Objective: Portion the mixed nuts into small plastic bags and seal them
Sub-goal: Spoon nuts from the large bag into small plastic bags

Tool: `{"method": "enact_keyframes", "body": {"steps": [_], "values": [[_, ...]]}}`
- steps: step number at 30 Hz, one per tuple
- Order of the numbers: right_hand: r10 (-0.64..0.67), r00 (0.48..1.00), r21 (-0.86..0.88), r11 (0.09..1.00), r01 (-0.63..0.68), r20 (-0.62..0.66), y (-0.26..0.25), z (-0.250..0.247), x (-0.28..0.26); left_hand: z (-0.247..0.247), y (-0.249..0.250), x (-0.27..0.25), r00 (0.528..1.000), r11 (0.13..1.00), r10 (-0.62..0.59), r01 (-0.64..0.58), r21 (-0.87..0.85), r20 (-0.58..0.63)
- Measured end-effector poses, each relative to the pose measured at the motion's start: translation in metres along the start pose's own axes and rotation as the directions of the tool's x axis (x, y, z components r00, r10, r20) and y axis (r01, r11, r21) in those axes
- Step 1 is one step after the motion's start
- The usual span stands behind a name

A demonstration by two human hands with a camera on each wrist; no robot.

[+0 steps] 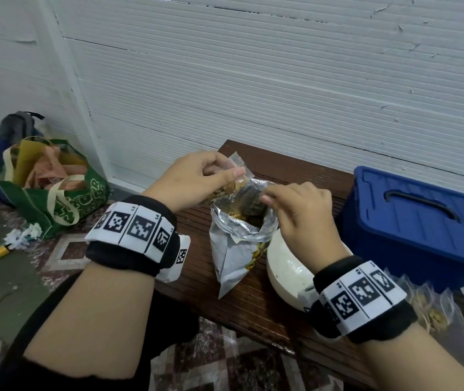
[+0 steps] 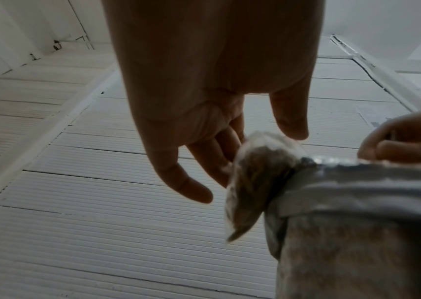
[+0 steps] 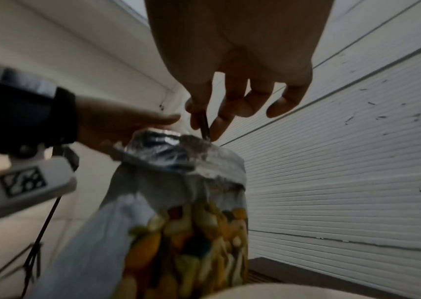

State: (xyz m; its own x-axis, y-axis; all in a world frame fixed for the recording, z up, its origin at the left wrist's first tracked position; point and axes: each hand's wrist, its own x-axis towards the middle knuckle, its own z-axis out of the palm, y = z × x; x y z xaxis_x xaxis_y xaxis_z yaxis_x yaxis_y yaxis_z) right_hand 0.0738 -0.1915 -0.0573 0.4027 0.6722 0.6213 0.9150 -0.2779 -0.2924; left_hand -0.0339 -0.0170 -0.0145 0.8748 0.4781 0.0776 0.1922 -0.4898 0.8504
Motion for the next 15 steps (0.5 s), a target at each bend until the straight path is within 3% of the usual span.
{"method": "enact_keyframes", "body": {"steps": [4,10,15], "values": [[0.034,0.999,0.050,0.998,-0.035,0.037,-0.0028,0.0025,-0.0035,-0.0010,0.0012,-0.0019,1.000,1.000,-0.002,0.002,-0.003,-0.003],[0.200,0.979,0.334,0.921,-0.201,0.039,-0.0058,0.0004,-0.0010,-0.0011,0.0022,-0.0021,1.000,1.000,-0.013,0.013,0.011,0.004],[0.450,0.893,0.469,0.789,-0.397,0.000,-0.0049,-0.0061,0.0027,-0.0021,0.0043,-0.0030,1.000,0.999,0.002,-0.002,0.042,0.012]]}}
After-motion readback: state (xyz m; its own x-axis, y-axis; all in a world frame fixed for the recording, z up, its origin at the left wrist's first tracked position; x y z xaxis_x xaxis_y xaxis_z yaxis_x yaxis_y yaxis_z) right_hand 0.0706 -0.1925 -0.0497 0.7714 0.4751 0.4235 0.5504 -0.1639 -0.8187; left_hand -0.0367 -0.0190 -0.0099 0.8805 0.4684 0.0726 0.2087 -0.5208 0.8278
